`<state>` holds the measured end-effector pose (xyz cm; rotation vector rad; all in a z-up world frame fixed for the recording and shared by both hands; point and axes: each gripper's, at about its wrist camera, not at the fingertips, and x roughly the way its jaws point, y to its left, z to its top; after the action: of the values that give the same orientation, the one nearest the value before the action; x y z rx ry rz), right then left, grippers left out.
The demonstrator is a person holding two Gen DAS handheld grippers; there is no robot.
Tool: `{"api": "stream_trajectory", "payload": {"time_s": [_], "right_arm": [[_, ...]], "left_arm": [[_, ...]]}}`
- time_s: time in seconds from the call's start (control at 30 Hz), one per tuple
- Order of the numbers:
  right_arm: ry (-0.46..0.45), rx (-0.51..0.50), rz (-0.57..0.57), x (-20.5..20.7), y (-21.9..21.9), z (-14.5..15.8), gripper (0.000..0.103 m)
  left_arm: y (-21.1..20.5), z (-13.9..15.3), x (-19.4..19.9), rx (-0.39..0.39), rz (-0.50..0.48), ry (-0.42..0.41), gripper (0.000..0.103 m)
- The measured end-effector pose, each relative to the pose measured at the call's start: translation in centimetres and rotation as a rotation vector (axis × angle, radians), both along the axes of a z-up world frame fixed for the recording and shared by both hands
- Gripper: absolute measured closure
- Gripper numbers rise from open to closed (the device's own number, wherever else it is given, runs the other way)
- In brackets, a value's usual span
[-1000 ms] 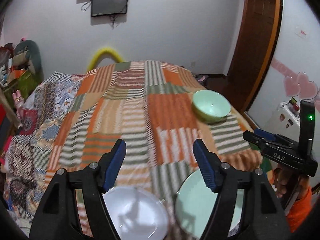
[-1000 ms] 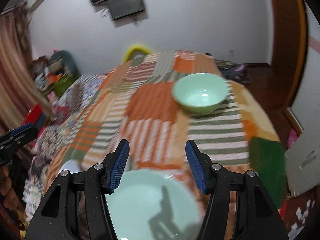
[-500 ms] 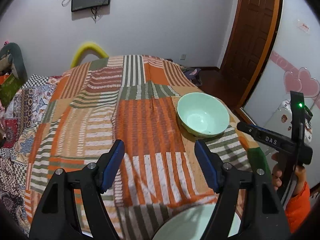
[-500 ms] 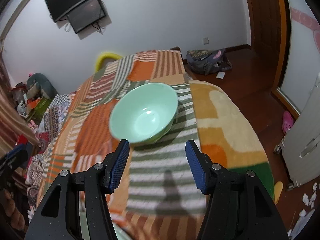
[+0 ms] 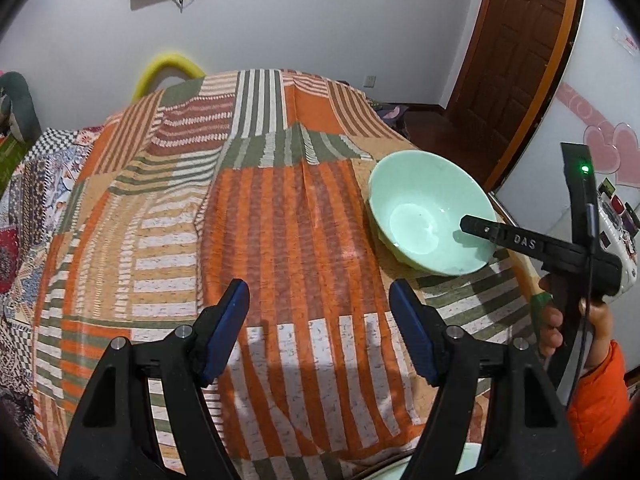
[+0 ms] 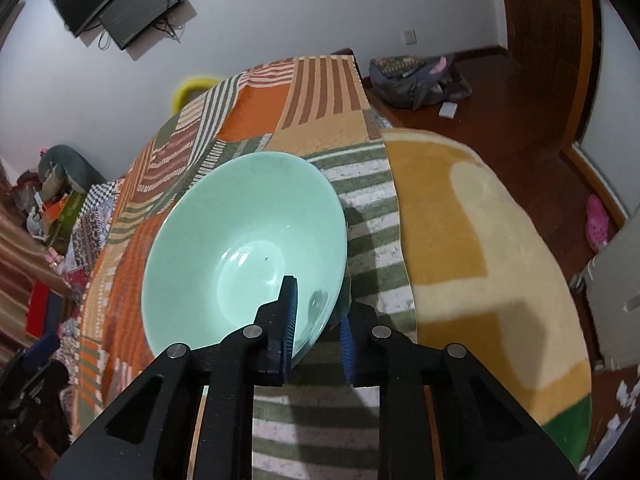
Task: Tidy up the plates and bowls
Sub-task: 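Close the left tool on the mint green bowl rim while the right tool grips it, then lift the mint green bowl with both tools and carry it to the stack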
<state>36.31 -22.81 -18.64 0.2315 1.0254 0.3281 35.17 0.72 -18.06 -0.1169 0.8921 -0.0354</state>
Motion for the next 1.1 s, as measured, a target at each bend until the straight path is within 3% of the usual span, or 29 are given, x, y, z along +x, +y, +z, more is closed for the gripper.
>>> {"api": "stream_trajectory", "payload": {"time_s": [0.27,0.37,0.43,0.6,0.63,0.73,0.87,1.1], "right_arm": [[0.007,0.02,0.108,-2.9,0.5,0.4,0.086],[0.004,0.019,0.145,-4.0,0.8,0.4,0.086],[0.006,0.029,0.156,-4.4,1.0,0.3,0.086],[-0.001,0.02,0.17,-5.6,1.6,0.4,0.086],[-0.007,0.007,0.174,-5.7,1.8,0.4,0.086],[-0.008,-0.013,0.172,-5.9,2.2,0.5,0.086],[-0.009,-0.014,0.161,-6.5,2.4,1.0,0.086],[-0.052,-0.005,0.167,-8.9,3.2,3.3,0.086]], "left_arm": [[-1.5,-2.0,1.4,-0.01,-0.025,0.061,0.034],[-2.3,-3.0,1.9,0.014,-0.05,0.094,0.049],[-2.8,-3.8,2.1,0.064,-0.044,0.122,0.065],[-3.3,-5.0,2.0,0.075,-0.068,0.149,0.077],[-3.5,-5.0,1.9,0.078,-0.08,0.143,0.088],[-3.7,-4.6,1.6,0.08,-0.09,0.148,0.089],[-3.0,-4.1,0.6,0.018,-0.091,0.169,0.09],[-2.8,-1.1,-3.5,0.024,-0.091,0.108,0.089]]}}
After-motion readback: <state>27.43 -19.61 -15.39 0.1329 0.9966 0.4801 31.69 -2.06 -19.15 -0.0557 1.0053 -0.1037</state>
